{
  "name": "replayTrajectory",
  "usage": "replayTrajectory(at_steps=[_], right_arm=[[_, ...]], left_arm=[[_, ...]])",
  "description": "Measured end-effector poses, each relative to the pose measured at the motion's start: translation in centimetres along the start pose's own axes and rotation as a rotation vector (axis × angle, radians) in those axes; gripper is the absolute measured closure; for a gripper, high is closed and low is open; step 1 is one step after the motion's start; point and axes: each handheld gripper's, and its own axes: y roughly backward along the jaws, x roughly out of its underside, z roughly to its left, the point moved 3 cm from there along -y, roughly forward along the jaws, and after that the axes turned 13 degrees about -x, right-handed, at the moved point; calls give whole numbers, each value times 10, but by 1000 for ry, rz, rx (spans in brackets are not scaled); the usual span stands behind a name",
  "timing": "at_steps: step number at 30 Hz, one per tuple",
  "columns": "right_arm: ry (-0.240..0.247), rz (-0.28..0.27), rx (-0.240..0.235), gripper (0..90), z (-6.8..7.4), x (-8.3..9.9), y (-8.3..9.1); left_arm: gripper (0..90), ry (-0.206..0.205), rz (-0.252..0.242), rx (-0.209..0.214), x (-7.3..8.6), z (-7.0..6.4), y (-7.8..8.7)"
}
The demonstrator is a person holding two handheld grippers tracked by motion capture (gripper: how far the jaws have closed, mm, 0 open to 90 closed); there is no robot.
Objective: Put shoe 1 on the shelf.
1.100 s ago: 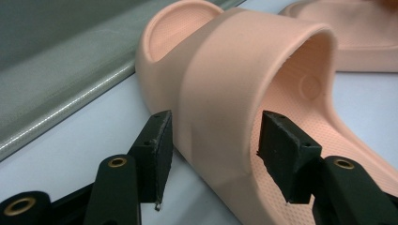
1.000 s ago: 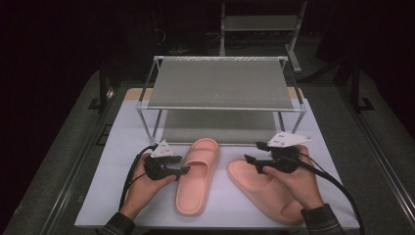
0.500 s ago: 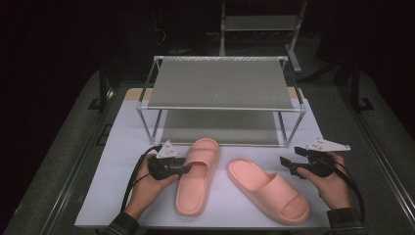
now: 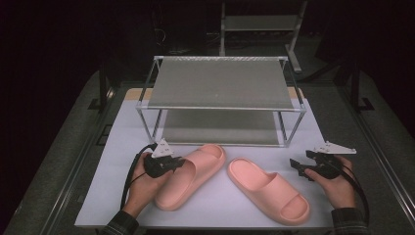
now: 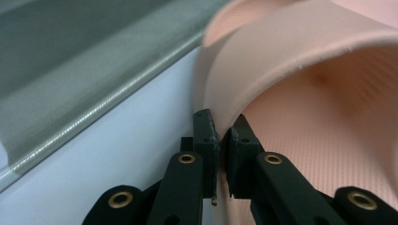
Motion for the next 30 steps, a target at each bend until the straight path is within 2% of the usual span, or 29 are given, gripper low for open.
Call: replayTrajectory(at_steps=[4, 5, 8, 11, 13, 17, 25, 30], right_arm=[[-13, 28, 16, 234, -6, 7, -2], [-12, 35, 21, 233, -7, 8, -3], [-14, 58, 26, 226, -9, 12, -6], [-14, 68, 21, 222, -10, 14, -9], [-17, 86, 21, 211, -10, 15, -11], [-5, 110, 27, 195, -9, 15, -14], [-8, 114, 26, 191, -9, 16, -14], [-10, 113, 25, 191, -9, 16, -14]], left_arm=[[842, 5, -9, 8, -3, 3, 6], [843, 17, -14, 16, -3, 4, 7], [844, 29, -28, 46, -6, 6, 10], [845, 54, -54, 94, -11, 7, 15], [845, 55, -66, 117, -15, 8, 20], [845, 28, -86, 118, -27, 12, 31], [846, 49, -142, 139, -61, 32, 60], [846, 52, -167, 134, -83, 45, 77]])
